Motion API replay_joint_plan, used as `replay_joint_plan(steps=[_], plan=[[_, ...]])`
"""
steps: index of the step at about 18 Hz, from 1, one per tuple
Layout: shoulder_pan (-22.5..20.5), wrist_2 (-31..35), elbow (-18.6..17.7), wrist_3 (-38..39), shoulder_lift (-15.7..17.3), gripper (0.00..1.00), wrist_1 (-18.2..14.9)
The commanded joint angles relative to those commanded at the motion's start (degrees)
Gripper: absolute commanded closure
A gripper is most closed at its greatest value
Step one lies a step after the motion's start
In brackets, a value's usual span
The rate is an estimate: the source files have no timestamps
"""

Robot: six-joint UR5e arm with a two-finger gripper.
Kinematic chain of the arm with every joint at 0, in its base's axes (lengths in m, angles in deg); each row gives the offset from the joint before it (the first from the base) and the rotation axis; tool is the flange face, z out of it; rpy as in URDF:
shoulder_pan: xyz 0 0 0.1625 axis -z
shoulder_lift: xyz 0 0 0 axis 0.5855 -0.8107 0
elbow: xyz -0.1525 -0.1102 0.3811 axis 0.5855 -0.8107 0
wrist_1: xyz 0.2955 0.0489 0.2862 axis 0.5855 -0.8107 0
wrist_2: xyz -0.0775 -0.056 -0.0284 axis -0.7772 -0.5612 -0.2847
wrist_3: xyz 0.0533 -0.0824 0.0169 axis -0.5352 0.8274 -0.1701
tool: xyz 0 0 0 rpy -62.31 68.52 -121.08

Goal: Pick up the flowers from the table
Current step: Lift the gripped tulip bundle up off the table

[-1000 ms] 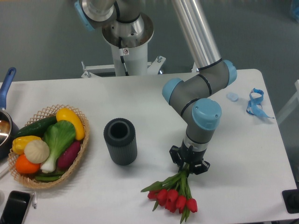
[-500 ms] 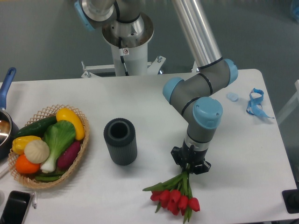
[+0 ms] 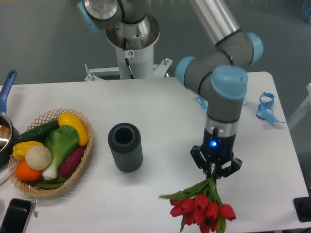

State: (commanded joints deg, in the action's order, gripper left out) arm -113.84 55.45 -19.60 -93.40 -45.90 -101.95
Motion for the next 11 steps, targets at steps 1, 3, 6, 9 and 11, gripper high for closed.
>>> replay_joint_plan(steps=[1,3,6,9,11], plan=[[0.1,-1.9,-0.7,0.4,1.5,0.79,0.0],[-0.4,-4.0,-2.6,1.8,3.9,0.79,0.0],[-2.0,-7.8,-3.2,6.2,5.7,0.79,0.0],[-4.6,-16.3,-1.7,10.1,5.9,0.79,0.3],[-6.1,-20.3,-1.2,10.1,6.0,0.79,0.4]])
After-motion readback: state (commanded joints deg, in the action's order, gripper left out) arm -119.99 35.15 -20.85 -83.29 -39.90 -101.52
